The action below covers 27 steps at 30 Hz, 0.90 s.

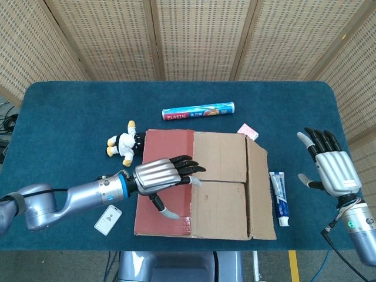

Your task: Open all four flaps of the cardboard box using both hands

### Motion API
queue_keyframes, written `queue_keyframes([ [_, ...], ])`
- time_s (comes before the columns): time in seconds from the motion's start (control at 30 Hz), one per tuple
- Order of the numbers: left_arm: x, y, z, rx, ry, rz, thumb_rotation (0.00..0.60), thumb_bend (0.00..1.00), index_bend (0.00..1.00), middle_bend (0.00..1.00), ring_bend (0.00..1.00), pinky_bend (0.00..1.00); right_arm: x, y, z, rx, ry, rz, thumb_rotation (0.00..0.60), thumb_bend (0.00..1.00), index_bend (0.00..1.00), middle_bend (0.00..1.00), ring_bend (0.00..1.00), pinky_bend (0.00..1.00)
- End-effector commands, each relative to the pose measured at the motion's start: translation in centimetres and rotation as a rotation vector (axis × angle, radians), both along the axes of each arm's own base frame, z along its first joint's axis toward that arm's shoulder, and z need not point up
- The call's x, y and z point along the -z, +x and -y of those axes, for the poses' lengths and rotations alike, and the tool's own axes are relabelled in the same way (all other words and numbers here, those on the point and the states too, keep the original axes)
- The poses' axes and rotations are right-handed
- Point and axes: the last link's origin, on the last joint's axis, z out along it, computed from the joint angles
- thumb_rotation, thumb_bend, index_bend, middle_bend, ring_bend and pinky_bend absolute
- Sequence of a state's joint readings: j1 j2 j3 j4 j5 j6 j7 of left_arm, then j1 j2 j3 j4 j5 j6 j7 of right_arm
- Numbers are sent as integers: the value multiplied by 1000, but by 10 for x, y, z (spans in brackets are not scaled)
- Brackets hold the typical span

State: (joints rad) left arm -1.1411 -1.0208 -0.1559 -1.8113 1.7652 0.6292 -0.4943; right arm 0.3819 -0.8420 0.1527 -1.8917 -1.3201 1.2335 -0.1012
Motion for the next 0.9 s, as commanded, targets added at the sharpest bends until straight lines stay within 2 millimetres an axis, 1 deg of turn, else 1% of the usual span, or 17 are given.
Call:
queue_keyframes([
  [0.03, 8, 8, -2, 15, -1, -9, 236, 21, 260, 118, 4, 0, -1, -1, -1, 2, -4, 1, 600, 260, 77, 33, 0, 0],
  [0.1, 15, 13, -2, 18, -5, -13, 235, 22, 300, 162, 21, 0, -2, -2, -1, 6, -7, 2, 600, 260, 77, 33, 0, 0],
  [0.17, 21, 17, -2, 19, -11, -20, 236, 22, 313, 183, 36, 0, -3, -3, -1, 9, -9, 3, 600, 259, 77, 33, 0, 0],
  [0.5, 44, 27, -6, 35, 3, -49, 237, 22, 324, 185, 36, 0, -9, -9, -4, 25, -22, 11, 600, 260, 77, 33, 0, 0],
  [0.67, 49, 27, -8, 40, 23, -66, 237, 23, 341, 219, 67, 0, -10, -12, -5, 32, -27, 15, 600, 260, 77, 33, 0, 0],
  [0.9, 48, 23, -13, 38, 59, -78, 235, 24, 368, 263, 106, 0, -11, -13, -5, 34, -30, 21, 600, 260, 77, 33, 0, 0],
])
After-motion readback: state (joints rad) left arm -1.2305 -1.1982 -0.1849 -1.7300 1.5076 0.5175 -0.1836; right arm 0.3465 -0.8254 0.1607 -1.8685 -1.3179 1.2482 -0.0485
